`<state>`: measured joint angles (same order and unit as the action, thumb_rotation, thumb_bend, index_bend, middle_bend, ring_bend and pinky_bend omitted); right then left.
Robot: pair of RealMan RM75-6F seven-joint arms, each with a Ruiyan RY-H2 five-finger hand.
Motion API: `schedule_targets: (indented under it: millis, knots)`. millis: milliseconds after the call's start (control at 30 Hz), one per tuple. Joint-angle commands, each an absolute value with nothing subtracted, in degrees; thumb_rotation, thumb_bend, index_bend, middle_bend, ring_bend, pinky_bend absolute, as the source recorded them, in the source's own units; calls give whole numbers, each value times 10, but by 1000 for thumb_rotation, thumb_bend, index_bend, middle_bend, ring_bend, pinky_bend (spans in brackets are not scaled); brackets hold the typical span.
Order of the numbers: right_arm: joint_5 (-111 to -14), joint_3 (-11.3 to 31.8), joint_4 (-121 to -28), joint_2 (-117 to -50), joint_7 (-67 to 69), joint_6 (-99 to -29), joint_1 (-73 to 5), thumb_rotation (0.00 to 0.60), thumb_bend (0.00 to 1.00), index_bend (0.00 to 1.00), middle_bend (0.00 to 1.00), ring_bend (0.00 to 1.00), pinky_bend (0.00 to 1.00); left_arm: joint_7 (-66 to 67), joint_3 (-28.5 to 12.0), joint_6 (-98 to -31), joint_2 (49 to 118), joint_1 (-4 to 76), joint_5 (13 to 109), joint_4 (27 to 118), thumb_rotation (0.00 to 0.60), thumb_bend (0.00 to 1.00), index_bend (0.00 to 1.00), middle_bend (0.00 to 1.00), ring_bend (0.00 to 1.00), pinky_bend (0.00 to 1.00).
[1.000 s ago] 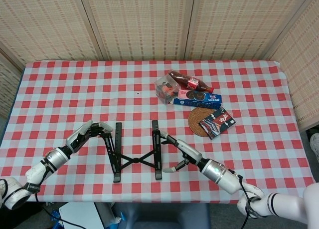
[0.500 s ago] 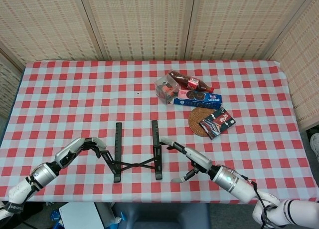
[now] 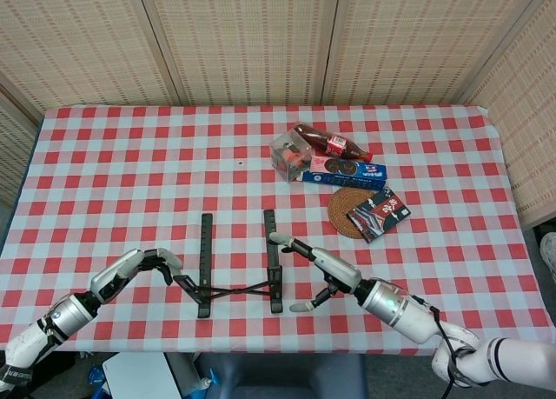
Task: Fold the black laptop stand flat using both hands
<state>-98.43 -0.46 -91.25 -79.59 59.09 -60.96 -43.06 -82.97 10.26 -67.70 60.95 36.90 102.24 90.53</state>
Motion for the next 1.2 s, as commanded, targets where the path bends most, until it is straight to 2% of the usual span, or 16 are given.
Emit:
schedule_targets:
  millis: [33,200,467,600,800,1200]
  knots:
    - [-985,-1,-897,-816,596,-595,-445,600,39,0,77,0,100,-828,104,-678,608,369,1024,907,40,171,362,450,490,404]
    - [-982,-8,-881,-842,606,-585,-455,600,51,0,79,0,100,-824,108,-680,604,368,1022,909,39,171,362,450,490,404]
    - [-979,-32,-865,-865,619,-580,-453,600,147,0,82,0,100,-822,113,-681,596,368,1020,909,37,171,362,450,490,404]
    - [-974,-42,-862,-874,623,-574,-452,600,156,0,87,0,100,-820,115,-682,595,368,1020,909,38,171,362,450,490,404]
    - [-960,-53,-875,-876,641,-561,-450,600,161,0,90,0,100,-820,115,-684,595,366,1018,907,38,171,362,450,490,404]
    - [-956,-73,-890,-873,695,-546,-450,600,262,0,90,0,100,-804,113,-684,597,362,1010,902,43,171,364,450,490,404]
